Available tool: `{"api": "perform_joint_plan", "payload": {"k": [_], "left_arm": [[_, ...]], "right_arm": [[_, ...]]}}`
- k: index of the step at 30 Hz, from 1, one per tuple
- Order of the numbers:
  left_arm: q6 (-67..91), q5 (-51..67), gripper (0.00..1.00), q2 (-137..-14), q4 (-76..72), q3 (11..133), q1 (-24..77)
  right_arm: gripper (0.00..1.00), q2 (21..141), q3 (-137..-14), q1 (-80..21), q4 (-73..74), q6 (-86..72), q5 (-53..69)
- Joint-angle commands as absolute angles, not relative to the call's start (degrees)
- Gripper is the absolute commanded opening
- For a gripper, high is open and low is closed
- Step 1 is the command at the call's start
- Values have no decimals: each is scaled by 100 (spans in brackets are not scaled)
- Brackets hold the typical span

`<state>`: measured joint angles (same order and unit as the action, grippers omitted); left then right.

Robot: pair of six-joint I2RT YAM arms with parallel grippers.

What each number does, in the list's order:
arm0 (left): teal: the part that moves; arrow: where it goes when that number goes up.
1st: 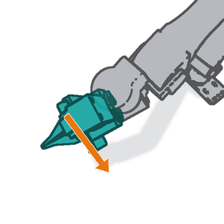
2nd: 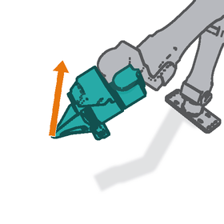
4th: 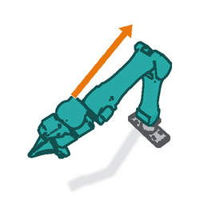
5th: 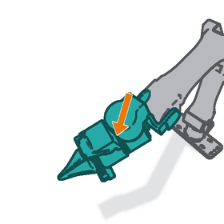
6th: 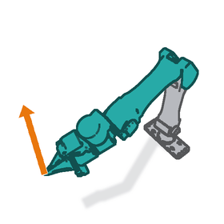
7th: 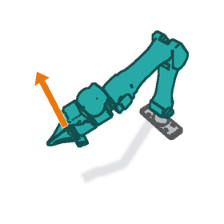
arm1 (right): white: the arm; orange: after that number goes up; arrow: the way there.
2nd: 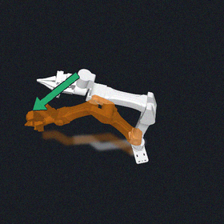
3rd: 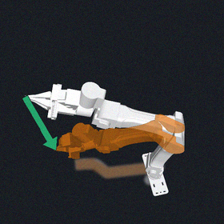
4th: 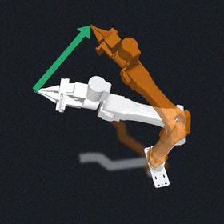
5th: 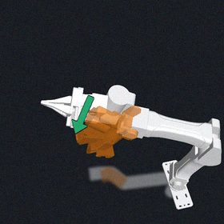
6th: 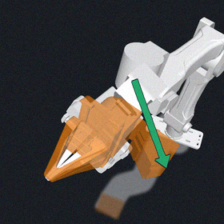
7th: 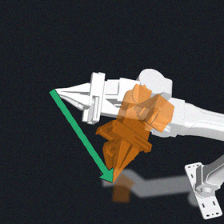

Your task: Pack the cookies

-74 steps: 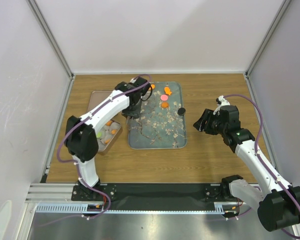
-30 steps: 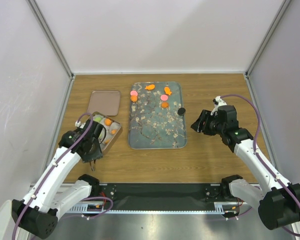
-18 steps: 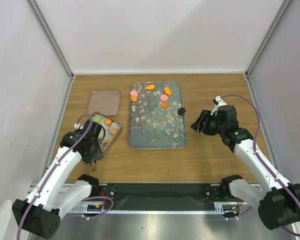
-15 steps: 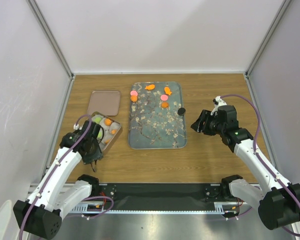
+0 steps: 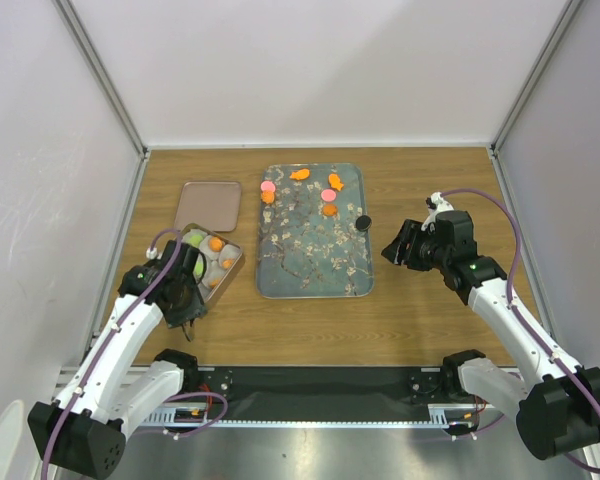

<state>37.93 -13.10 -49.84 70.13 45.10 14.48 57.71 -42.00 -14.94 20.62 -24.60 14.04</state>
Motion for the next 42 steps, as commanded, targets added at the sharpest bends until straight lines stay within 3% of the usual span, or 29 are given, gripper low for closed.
{"api": "perform_joint_plan", "payload": {"k": [1, 19, 31, 36, 42], "left_arm": [[3744, -1327, 46, -4913, 7013, 4676, 1389], [3753, -1354, 49, -4869, 7216, 5009, 1389], [3384, -1433, 49, -5307, 7111, 6090, 1468], [3506, -1722, 49, -5843, 6847, 6749, 2204], [3665, -2136, 49, -7346, 6383, 8128, 3681]], "right_arm": [[57, 5642, -4175, -1521, 1881, -2461, 1459], [57, 5625, -4175, -1512, 1881, -2461, 1450], [57, 5660, -4184, -1512, 1881, -2452, 1371], [57, 5695, -4201, -1468, 1881, -2443, 1275], [57, 5993, -4656, -1223, 2064, -2426, 1143]]}}
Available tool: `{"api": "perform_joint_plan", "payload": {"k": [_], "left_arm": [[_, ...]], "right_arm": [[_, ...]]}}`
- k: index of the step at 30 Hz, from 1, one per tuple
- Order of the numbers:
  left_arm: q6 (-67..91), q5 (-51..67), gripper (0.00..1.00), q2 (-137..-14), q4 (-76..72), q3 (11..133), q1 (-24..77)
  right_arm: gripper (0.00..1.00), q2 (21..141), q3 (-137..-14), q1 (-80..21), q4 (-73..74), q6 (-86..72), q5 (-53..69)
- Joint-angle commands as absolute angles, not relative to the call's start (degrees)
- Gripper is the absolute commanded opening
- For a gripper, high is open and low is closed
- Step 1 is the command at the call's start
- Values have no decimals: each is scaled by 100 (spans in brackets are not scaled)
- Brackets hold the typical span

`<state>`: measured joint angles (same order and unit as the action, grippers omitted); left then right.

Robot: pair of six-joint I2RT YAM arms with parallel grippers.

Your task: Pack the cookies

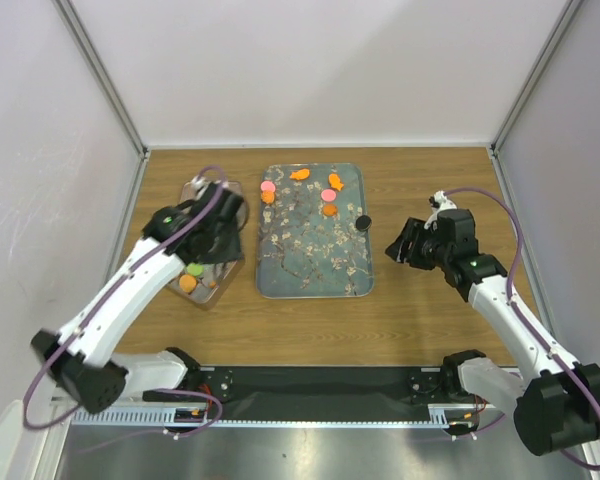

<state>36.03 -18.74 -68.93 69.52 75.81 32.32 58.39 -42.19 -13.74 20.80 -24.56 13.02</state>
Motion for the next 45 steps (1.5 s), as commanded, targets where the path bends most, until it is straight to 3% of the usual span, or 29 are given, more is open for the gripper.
{"api": "perform_joint_plan", "payload": {"k": [1, 11, 21, 45], "left_arm": [[3639, -2118, 49, -7522, 6276, 8452, 3822], [2989, -1881, 50, -9930, 4616, 9983, 5983], [2330, -1161, 50, -11960, 3156, 11003, 6986], [1890, -1512, 61, -13684, 2101, 11373, 7207]], "right_arm": [[57, 6142, -4815, -1169, 2309, -2426, 1056], [59, 6310, -6731, -70, 3489, -2601, 677], [61, 5960, -7743, -44, 3981, -2874, 510], [62, 5476, -7787, -44, 4447, -2839, 413]]}}
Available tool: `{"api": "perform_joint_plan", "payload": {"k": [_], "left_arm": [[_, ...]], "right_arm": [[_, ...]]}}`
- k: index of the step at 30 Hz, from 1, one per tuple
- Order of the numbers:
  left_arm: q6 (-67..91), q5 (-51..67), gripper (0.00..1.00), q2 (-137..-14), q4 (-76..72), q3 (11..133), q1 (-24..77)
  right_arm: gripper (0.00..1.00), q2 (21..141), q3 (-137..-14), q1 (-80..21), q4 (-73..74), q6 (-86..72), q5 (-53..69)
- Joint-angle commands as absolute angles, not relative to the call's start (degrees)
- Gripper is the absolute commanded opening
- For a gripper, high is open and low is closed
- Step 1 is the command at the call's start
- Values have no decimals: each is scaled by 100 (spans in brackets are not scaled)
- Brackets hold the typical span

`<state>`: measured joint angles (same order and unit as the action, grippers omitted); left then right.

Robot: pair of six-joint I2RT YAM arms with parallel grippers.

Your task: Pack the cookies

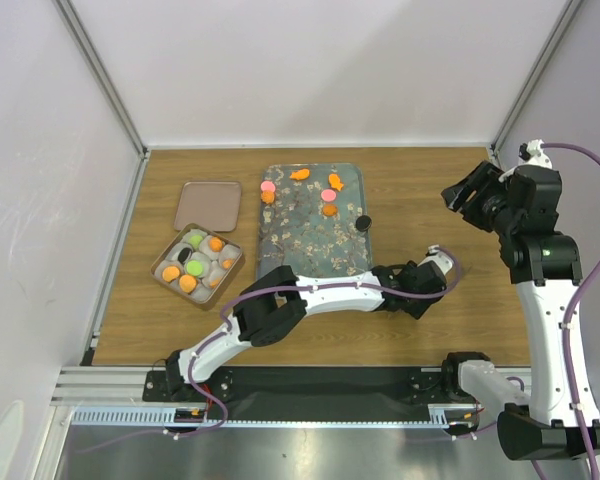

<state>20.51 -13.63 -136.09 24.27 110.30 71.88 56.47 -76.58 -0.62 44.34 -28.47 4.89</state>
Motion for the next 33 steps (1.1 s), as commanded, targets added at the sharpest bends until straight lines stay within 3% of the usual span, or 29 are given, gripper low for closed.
{"api": "perform_joint_plan", "payload": {"k": [1, 18, 33], "left_arm": [[1898, -1512, 61, -13693, 2092, 11373, 7207], [1811, -1564, 75, -13685, 2065, 11329, 7225], [1407, -1767, 86, -12736, 1740, 11013, 7225]], "right_arm": [[62, 5458, -7778, -44, 4447, -2848, 413], [63, 5475, -7734, -44, 4421, -2751, 457], [63, 5511, -8042, -44, 4517, -2707, 457]]}}
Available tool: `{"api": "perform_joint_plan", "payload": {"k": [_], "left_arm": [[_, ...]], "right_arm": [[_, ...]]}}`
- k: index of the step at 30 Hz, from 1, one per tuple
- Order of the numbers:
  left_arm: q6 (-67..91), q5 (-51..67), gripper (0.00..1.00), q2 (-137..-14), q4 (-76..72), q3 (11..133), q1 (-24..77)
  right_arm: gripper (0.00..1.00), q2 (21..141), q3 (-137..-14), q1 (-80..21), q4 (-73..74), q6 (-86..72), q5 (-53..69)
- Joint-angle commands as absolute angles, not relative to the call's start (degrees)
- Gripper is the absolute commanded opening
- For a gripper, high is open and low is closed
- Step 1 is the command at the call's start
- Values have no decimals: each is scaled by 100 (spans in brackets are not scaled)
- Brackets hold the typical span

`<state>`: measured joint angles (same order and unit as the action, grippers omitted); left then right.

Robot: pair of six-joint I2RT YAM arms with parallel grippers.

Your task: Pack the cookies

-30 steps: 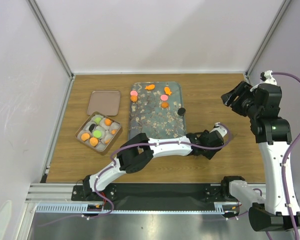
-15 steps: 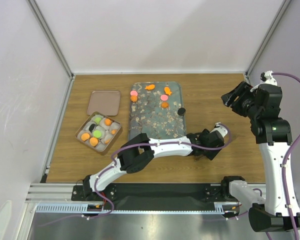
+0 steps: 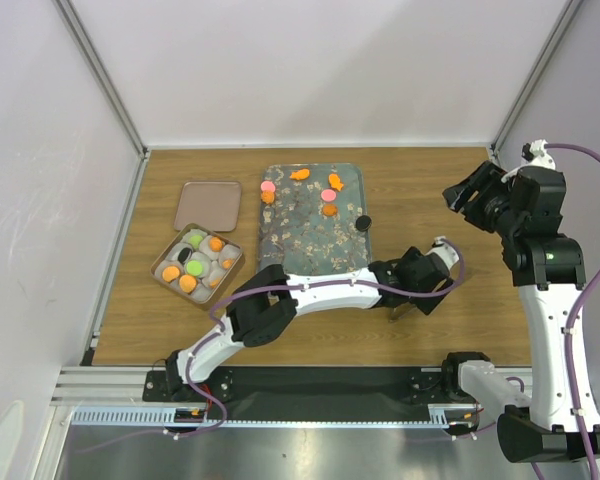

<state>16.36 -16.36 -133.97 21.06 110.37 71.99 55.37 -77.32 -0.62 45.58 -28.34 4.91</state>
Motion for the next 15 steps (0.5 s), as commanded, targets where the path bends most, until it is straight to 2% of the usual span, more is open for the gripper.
{"api": "perform_joint_plan", "payload": {"k": [1, 11, 15], "left_arm": [[1406, -1775, 86, -12701, 1740, 10995, 7225], [1468, -1933, 86, -11919, 1564, 10319, 7190], [1590, -1995, 84, -11418, 1547, 9671, 7067]], "right_arm": [[63, 5519, -8085, -44, 4526, -2698, 457], [64, 5537, -8402, -44, 4623, -2698, 518], [64, 5546, -8411, -44, 4553, -2707, 580]]}}
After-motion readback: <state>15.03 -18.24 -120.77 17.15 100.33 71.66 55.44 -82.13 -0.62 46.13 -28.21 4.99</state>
